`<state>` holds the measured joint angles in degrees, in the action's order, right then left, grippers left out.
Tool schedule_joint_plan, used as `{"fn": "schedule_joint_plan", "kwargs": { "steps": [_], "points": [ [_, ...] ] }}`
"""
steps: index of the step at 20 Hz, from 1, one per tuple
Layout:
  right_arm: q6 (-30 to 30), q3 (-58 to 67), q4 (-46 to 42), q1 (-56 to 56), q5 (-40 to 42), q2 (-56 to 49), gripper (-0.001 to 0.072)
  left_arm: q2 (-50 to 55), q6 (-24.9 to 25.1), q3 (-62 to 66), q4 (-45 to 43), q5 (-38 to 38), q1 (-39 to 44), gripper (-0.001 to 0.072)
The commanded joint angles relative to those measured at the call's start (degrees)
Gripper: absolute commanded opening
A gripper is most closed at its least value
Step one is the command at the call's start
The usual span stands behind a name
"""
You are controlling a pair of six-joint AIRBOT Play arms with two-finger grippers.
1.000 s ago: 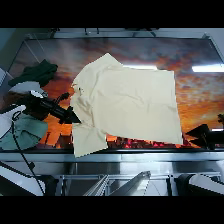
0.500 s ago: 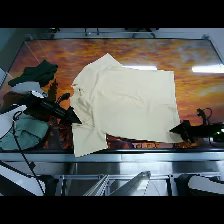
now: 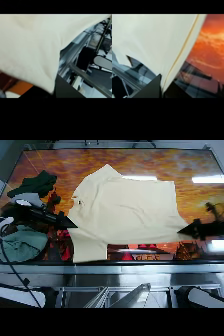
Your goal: Fold the shirts.
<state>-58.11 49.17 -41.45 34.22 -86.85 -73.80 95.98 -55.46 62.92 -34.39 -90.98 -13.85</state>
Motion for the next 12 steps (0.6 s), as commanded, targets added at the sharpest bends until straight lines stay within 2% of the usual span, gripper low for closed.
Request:
{"fn": "schedule_joint_plan", "kwargs": {
  "steps": [1,3,6,10,12],
  "points": [
    [-1.6,12.0,18.8,2.6,-6.8,8.3,0.002,-12.3,4.6,0.1,18.4,-7.5,-4.5,0.0019],
    [-1.5,18.4,28.3,4.7,-7.3,13.4,0.002,-21.5,5.8,0.1,29.6,-10.0,-6.6,0.002],
    [-2.0,26.2,35.0,10.3,-7.1,21.7,0.0021,-35.8,7.5,0.9,48.0,-14.1,-12.8,0.002],
    [-1.9,32.5,39.9,17.2,-1.7,31.6,0.0021,-53.1,7.0,11.6,53.3,-10.4,-30.8,0.0023],
    [-1.1,37.2,44.7,17.1,-1.2,31.6,0.0021,-53.9,5.7,18.8,56.3,-10.8,-35.8,0.0024]
  ]
}}
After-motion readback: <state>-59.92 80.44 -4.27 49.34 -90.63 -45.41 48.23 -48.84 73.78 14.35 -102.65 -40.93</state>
